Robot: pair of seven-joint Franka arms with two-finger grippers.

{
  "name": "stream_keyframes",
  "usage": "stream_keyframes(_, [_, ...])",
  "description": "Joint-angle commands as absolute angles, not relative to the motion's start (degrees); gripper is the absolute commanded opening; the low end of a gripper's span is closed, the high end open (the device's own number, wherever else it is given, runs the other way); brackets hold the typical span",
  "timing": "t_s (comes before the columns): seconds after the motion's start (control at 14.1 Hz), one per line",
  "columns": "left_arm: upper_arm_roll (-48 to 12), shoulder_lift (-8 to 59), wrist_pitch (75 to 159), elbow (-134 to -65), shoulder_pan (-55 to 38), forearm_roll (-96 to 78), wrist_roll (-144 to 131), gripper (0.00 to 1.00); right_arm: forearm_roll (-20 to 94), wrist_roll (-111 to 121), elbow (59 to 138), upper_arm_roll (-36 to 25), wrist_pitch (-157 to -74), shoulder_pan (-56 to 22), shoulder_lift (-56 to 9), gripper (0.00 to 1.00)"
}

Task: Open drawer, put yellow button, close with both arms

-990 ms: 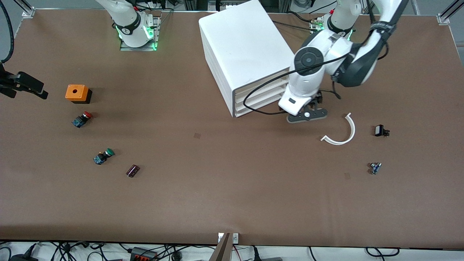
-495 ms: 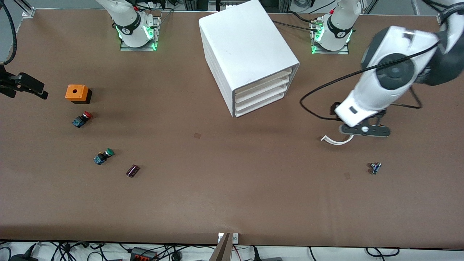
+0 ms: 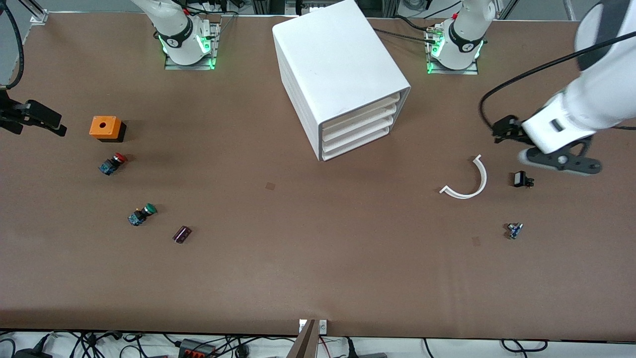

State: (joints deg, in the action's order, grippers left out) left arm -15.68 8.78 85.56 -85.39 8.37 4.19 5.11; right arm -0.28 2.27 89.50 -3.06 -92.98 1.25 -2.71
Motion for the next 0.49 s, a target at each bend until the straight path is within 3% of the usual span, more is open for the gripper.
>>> stream_keyframes(0.0, [-6.4,3.2,88.4,-91.6,1.5,2.1,7.6,1.0,-1.3,2.9,90.6,-2.7,-93.4,1.4,-1.7,1.0])
stream_keyframes(0.28, [-3.9,-2.5,100.4,-101.6,0.0,1.9,2.7,1.0,-1.3,2.9,90.7,-2.7,-93.3,1.4,-1.8,1.0])
stream_keyframes(0.42, [-3.8,-2.7,101.8,-102.7,-1.2,1.9,2.6,1.0,-1.3,2.9,90.7,-2.7,-93.2,1.4,-1.8,1.0])
